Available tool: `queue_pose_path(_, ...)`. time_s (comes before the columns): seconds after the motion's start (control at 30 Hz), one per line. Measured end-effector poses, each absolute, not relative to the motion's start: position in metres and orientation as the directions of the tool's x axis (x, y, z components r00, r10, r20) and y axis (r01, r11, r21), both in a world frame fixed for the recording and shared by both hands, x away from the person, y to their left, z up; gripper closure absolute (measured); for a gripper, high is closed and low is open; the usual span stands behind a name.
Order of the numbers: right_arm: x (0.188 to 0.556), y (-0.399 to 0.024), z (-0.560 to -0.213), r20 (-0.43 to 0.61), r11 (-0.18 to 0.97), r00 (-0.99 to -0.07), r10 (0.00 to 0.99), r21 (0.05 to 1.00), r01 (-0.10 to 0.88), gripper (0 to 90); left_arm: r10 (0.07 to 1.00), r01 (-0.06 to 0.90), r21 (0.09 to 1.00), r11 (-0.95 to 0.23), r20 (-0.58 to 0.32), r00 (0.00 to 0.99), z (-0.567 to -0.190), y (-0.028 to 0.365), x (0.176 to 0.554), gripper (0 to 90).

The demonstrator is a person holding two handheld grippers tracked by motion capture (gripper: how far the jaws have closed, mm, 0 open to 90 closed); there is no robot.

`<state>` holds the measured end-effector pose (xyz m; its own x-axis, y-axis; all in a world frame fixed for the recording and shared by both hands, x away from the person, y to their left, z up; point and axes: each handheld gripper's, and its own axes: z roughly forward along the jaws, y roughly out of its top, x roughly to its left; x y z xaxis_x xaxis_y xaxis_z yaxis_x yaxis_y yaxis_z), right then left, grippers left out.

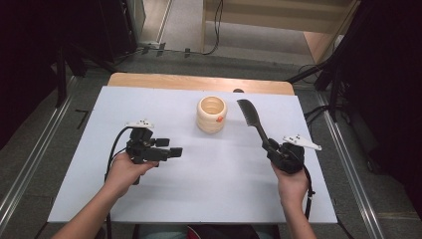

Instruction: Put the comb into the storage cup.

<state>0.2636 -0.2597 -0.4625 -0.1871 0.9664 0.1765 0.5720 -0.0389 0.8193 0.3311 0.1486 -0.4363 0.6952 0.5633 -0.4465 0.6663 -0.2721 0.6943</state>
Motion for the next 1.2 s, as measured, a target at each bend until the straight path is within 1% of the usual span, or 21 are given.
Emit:
queue_pose_path(0.23, 0.258, -0.252, -0.465, 0.179, -0.073, -0.151, 0.972, 0.843, 0.532, 70.1, 0.548, 0.66, 0.698, -0.278, -0.449, 0.705, -0.435, 0.13, 0.337, 22.2)
queue_pose_path(0.43, 0.254, -0.248, -0.465, 0.163, -0.075, -0.138, 0.977, 0.869, 0.489, 70.1, 0.533, 0.655, 0.702, -0.281, -0.453, 0.714, -0.434, 0.115, 0.342, 22.1)
queue_pose_path(0.47, 0.253, -0.247, -0.466, 0.175, -0.086, -0.138, 0.975, 0.867, 0.49, 70.1, 0.532, 0.653, 0.703, -0.283, -0.451, 0.716, -0.434, 0.112, 0.343, 22.1)
queue_pose_path(0.7, 0.247, -0.237, -0.472, 0.135, -0.058, -0.138, 0.981, 0.887, 0.458, 70.1, 0.523, 0.648, 0.705, -0.288, -0.451, 0.724, -0.435, 0.092, 0.347, 22.1)
queue_pose_path(0.97, 0.242, -0.232, -0.477, 0.177, -0.102, -0.139, 0.974, 0.898, 0.428, 70.1, 0.511, 0.637, 0.716, -0.287, -0.447, 0.734, -0.433, 0.074, 0.352, 22.1)
queue_pose_path(1.07, 0.24, -0.229, -0.479, 0.169, -0.097, -0.139, 0.976, 0.902, 0.42, 70.1, 0.513, 0.631, 0.721, -0.287, -0.44, 0.737, -0.432, 0.068, 0.353, 22.1)
queue_pose_path(1.2, 0.239, -0.225, -0.481, 0.168, -0.097, -0.138, 0.976, 0.905, 0.414, 70.1, 0.508, 0.639, 0.718, -0.276, -0.455, 0.731, -0.433, 0.062, 0.354, 22.6)
